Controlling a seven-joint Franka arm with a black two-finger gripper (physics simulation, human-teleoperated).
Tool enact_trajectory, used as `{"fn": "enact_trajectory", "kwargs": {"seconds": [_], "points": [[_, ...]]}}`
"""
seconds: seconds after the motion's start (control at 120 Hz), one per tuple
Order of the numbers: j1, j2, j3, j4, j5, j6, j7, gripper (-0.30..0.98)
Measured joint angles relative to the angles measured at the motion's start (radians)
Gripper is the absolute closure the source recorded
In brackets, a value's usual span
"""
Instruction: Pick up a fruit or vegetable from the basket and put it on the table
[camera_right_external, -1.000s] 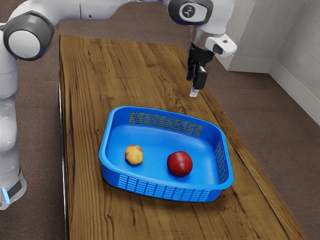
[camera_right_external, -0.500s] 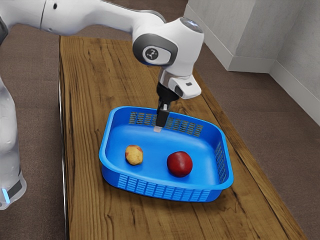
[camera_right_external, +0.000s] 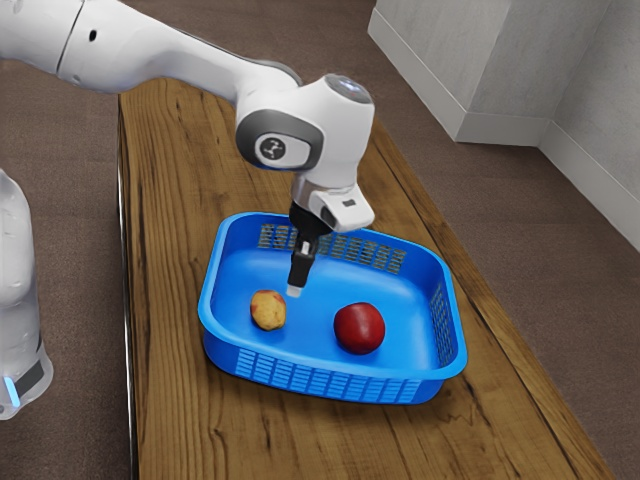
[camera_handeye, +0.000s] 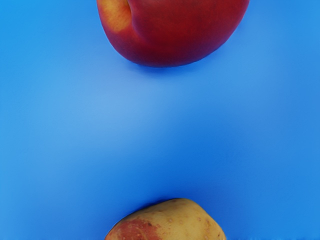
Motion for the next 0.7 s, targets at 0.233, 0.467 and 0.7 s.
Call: {"fn": "enact_trajectory", "kwargs": {"seconds": [0.233,0.467,0.7], "points": [[0.0,-0.028,-0.002,-0.092,-0.03,0.075,0.025,0.01],[0.0,-0.032,0.0,-0.155,-0.035,0.123,0.057,0.01],[0.0,-0.038,0.0,-0.168,-0.034,0.15,0.087,0.01]]}}
